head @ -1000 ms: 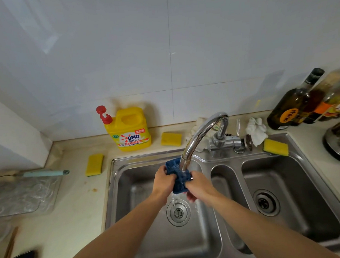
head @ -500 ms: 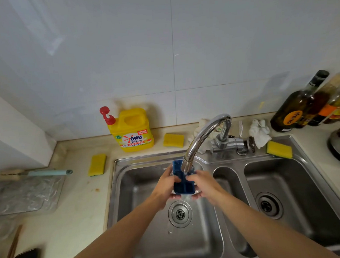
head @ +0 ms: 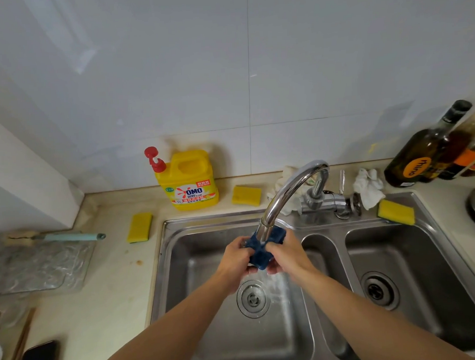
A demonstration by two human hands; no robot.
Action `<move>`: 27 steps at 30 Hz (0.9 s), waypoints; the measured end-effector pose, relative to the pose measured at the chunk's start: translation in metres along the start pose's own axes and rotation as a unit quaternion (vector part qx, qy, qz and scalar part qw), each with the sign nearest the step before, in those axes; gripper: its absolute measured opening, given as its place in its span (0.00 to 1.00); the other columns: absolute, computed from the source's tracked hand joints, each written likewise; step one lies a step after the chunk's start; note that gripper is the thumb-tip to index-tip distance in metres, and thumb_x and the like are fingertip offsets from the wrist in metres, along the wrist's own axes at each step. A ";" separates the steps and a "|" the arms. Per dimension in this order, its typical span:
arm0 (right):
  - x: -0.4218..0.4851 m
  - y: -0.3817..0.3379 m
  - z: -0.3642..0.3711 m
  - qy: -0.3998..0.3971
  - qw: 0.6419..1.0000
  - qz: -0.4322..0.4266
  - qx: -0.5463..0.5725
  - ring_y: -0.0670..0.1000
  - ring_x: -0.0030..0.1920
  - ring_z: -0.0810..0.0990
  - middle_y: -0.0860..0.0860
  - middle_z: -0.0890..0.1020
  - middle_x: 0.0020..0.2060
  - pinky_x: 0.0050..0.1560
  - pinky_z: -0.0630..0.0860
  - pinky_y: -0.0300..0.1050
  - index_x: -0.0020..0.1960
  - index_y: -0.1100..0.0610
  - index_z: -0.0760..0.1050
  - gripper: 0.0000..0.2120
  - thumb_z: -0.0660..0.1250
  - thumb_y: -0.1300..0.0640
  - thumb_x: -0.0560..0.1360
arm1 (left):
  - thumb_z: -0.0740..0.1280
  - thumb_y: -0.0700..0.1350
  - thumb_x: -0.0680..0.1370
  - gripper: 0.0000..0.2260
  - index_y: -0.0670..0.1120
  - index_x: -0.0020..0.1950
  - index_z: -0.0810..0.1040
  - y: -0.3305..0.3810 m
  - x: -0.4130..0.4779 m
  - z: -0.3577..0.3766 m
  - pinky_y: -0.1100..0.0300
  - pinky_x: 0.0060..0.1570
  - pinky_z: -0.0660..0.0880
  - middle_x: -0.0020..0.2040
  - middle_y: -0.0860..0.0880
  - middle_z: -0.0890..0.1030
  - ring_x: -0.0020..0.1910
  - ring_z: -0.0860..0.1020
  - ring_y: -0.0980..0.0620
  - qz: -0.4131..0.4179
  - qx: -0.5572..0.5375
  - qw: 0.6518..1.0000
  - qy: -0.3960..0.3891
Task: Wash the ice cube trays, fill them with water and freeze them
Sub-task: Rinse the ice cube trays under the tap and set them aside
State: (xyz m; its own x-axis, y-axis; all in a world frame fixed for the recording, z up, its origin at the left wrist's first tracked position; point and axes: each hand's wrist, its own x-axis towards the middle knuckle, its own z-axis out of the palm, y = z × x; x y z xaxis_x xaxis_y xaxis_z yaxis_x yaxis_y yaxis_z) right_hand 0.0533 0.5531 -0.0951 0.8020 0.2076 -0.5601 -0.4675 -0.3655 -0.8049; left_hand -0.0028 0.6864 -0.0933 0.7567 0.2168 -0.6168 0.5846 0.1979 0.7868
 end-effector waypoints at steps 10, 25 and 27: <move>0.001 -0.004 -0.010 -0.066 0.993 0.046 0.087 0.61 0.39 0.87 0.63 0.83 0.50 0.37 0.82 0.51 0.58 0.57 0.72 0.09 0.68 0.61 0.79 | 0.61 0.29 0.76 0.16 0.47 0.50 0.82 -0.002 0.022 -0.016 0.48 0.51 0.82 0.48 0.44 0.84 0.50 0.82 0.43 0.031 0.037 0.994 0.097; 0.004 -0.003 -0.007 -0.008 0.999 0.037 0.036 0.55 0.27 0.80 0.62 0.83 0.36 0.30 0.78 0.46 0.59 0.58 0.75 0.14 0.59 0.71 0.78 | 0.59 0.29 0.73 0.19 0.42 0.61 0.75 -0.002 0.015 -0.012 0.51 0.44 0.82 0.56 0.39 0.80 0.53 0.81 0.39 0.033 -0.165 0.985 0.031; 0.002 -0.004 -0.005 -0.003 0.999 0.029 0.029 0.55 0.27 0.80 0.61 0.83 0.34 0.30 0.78 0.46 0.58 0.56 0.75 0.16 0.59 0.71 0.77 | 0.58 0.27 0.72 0.22 0.43 0.63 0.74 -0.005 0.017 -0.013 0.51 0.46 0.83 0.56 0.40 0.81 0.52 0.83 0.40 0.038 -0.143 0.988 0.034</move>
State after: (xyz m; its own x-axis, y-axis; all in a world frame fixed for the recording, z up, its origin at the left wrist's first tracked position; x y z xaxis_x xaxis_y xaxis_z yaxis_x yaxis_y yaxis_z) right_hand 0.0585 0.5504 -0.0918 0.7704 0.1924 -0.6079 -0.5346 -0.3247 -0.7802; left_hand 0.0035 0.7012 -0.1085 0.7675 0.3035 -0.5646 0.4137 0.4384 0.7980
